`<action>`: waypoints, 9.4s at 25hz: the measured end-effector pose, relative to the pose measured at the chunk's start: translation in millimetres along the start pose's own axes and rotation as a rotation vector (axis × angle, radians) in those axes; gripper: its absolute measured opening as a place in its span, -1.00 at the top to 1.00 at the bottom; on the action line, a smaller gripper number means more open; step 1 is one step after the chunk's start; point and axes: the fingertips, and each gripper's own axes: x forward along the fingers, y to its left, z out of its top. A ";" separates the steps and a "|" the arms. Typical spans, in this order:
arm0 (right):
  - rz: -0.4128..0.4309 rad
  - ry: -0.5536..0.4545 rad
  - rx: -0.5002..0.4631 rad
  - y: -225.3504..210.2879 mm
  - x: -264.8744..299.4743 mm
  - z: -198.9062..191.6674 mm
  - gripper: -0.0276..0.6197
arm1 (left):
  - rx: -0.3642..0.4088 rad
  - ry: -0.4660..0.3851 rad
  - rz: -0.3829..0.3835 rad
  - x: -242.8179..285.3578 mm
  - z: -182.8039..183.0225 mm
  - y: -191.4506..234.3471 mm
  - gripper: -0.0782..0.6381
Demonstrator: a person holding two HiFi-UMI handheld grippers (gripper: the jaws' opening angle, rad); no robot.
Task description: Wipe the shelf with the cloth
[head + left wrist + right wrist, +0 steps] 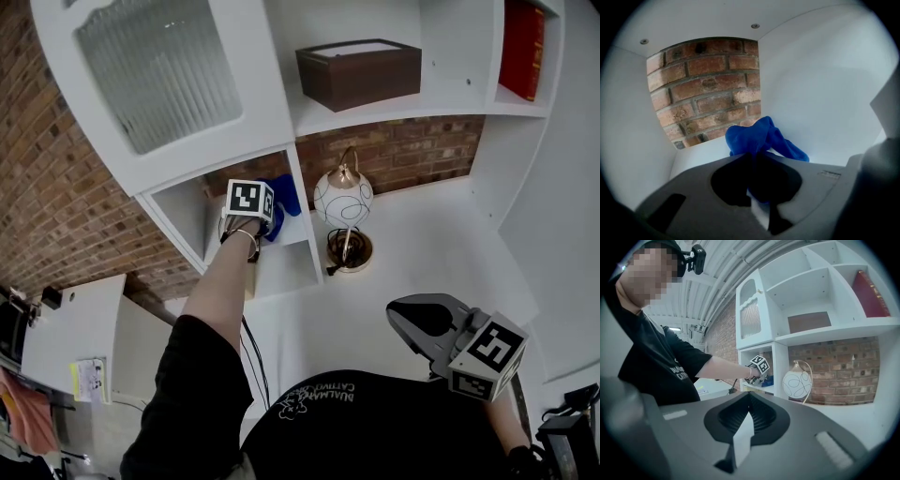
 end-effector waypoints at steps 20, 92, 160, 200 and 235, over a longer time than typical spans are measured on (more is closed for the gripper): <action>-0.016 0.025 0.006 9.9 0.7 -5.7 0.89 | 0.214 -0.120 -0.113 -0.7 13.8 -52.2 0.70; 0.562 0.036 0.129 -17.7 48.6 -84.6 0.89 | -0.050 -0.156 0.139 -36.4 -26.8 -49.9 0.71; 0.549 0.047 0.160 -24.4 57.3 -90.7 0.89 | 0.188 -0.125 0.205 -29.0 -24.2 -63.7 0.73; 0.485 0.056 0.094 -20.0 39.5 -78.7 0.89 | 0.093 -0.155 0.393 -67.4 -61.9 8.9 0.72; 0.501 0.073 0.094 -24.0 32.1 -78.0 0.89 | -0.063 -0.303 0.611 -134.5 -81.4 66.8 0.70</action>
